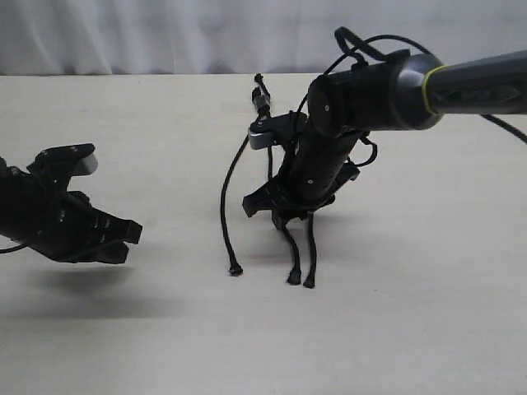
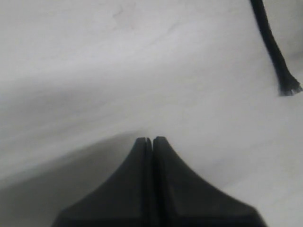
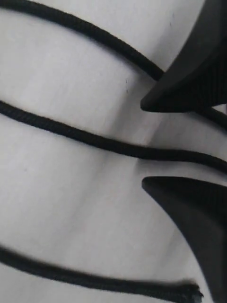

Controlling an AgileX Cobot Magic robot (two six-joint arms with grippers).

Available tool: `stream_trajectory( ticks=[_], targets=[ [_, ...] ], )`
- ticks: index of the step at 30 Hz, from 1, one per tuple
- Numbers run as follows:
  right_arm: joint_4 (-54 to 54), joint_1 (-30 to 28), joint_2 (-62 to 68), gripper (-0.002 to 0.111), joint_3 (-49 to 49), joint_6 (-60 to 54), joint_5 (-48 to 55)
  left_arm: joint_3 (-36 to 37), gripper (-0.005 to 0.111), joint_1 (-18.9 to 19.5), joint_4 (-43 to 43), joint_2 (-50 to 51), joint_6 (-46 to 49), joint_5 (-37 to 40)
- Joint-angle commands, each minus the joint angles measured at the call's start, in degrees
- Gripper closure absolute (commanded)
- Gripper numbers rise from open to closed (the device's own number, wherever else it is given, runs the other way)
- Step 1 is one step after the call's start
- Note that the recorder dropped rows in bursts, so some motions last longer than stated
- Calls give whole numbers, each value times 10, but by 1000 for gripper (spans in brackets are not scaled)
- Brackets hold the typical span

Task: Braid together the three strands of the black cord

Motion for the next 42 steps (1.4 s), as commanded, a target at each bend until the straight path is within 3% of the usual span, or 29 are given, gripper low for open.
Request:
stream_trajectory(
  ticks=[1, 4, 8, 11, 22, 32, 34, 39, 42],
  targets=[
    [-7, 1, 17, 67, -4, 7, 4, -4, 107, -23, -11, 1, 3, -31],
    [-6, 1, 26, 75, -4, 7, 9, -4, 107, -25, -20, 1, 3, -32],
    [-6, 1, 35, 101, -4, 7, 22, -4, 107, -25, -20, 1, 3, -33],
    [-4, 1, 23, 104, -14, 24, 32, -4, 107, -25, -20, 1, 3, -37],
    [262, 1, 18, 104, -60, -24, 22, -4, 107, -25, -32, 1, 3, -47],
    [323, 46, 62, 104, -60, -38, -46, -4, 107, -25, -32, 1, 3, -47],
    [323, 52, 65, 99, -60, -38, -55, -4, 107, -25, -32, 1, 3, -47],
    [314, 53, 64, 72, -60, -39, -55, -4, 107, -25, -32, 1, 3, -47],
    [285, 50, 58, 70, -60, -31, -38, -4, 107, -25, -31, 1, 3, -45]
  ],
)
